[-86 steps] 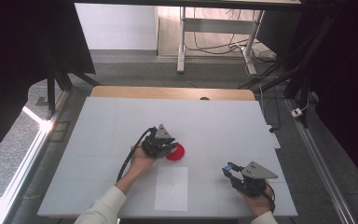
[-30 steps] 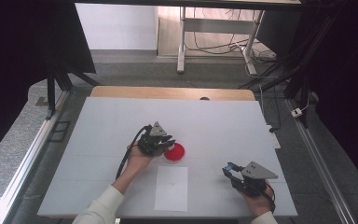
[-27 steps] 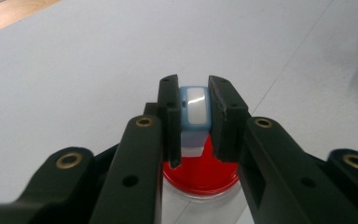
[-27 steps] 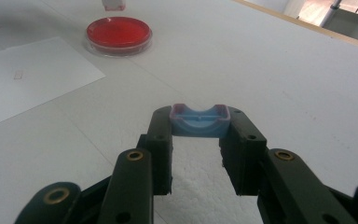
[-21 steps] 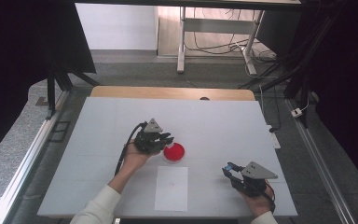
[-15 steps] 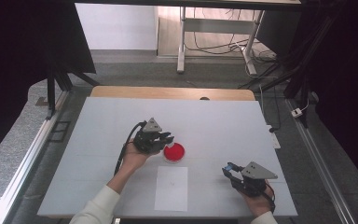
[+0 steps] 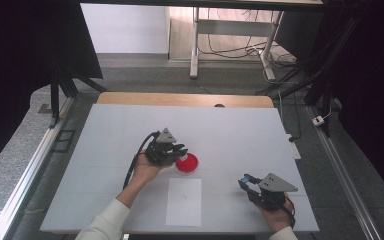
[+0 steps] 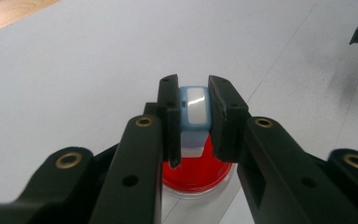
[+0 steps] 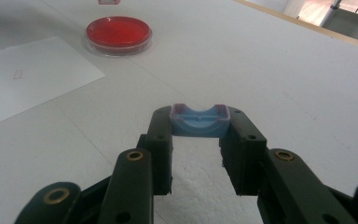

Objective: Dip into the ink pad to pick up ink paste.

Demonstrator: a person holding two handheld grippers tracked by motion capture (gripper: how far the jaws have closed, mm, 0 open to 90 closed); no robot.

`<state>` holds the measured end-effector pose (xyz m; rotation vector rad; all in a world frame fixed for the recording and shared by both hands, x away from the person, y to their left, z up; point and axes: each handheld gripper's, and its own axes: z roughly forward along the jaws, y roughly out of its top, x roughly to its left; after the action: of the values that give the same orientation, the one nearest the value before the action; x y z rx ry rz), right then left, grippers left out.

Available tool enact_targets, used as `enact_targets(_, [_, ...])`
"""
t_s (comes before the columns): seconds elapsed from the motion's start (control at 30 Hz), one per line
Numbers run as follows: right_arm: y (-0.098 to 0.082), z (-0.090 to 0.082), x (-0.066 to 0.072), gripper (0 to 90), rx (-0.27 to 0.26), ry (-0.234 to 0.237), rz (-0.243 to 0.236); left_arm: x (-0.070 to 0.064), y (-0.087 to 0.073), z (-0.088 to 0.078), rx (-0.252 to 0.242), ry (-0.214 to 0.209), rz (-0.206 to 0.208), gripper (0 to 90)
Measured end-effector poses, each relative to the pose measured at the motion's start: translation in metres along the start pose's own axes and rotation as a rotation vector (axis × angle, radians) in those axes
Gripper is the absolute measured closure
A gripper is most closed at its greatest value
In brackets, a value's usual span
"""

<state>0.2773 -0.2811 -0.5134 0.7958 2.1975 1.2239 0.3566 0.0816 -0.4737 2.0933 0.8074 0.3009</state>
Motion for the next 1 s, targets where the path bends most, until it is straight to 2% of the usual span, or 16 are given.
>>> enact_targets(0.5, [0.000, 0.000, 0.000, 64.9, 0.002, 0.002, 0.000, -0.004, -0.005, 0.015, 0.057, 0.008, 0.031, 75.2])
enact_targets(0.7, [0.000, 0.000, 0.000, 64.9, 0.003, -0.003, -0.001, -0.005, -0.006, 0.018, 0.068, 0.018, 0.046, 75.2])
enact_targets(1.0, [0.000, 0.000, 0.000, 64.9, 0.002, -0.004, -0.001, -0.006, -0.008, 0.023, 0.079, 0.024, 0.046, 75.2])
